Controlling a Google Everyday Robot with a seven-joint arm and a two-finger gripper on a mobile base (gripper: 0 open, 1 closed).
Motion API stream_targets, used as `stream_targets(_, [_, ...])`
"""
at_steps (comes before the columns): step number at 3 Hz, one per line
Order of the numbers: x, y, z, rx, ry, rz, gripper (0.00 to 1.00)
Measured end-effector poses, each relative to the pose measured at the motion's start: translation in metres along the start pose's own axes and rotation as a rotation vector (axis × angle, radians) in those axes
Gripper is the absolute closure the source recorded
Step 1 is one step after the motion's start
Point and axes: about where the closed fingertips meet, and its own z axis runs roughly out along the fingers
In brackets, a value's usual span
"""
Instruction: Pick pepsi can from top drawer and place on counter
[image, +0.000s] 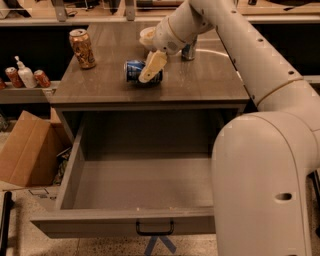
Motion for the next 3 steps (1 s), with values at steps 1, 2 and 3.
stream_targets(1, [0.002, -0.002, -0.005, 0.012, -0.016, 0.002, 0.0])
stream_targets(2, [0.01, 0.007, -0.039, 0.069, -0.034, -0.007, 0.0])
stream_targets(3, [0.019, 0.037, -0.08, 0.136, -0.051, -0.03, 0.0])
